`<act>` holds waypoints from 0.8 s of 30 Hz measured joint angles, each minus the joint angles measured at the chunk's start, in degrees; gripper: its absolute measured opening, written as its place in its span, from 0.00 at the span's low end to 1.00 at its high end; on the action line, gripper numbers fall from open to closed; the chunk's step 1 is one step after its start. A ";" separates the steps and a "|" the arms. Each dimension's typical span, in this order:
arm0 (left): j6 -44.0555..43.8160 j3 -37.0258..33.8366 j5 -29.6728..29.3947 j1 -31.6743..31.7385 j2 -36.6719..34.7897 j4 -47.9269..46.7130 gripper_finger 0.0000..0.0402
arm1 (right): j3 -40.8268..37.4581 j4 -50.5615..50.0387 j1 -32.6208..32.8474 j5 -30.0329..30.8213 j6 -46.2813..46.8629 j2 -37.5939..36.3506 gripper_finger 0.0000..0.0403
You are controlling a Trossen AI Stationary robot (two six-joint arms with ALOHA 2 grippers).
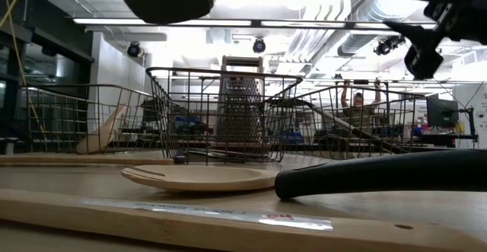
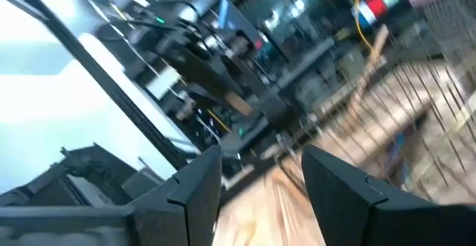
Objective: Pick & Place Kitchen Items
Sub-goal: Put the left black spatula into the right wire basket
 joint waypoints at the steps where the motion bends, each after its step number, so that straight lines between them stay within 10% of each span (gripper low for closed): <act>1: 0.67 0.00 -0.02 0.35 0.06 0.99 0.17 | 0.00 1.61 0.00 0.02 -1.33 0.44 0.45; 24: 9.85 0.00 -8.04 2.59 0.70 8.36 0.17 | 24.64 25.05 0.13 1.40 -8.87 45.60 0.45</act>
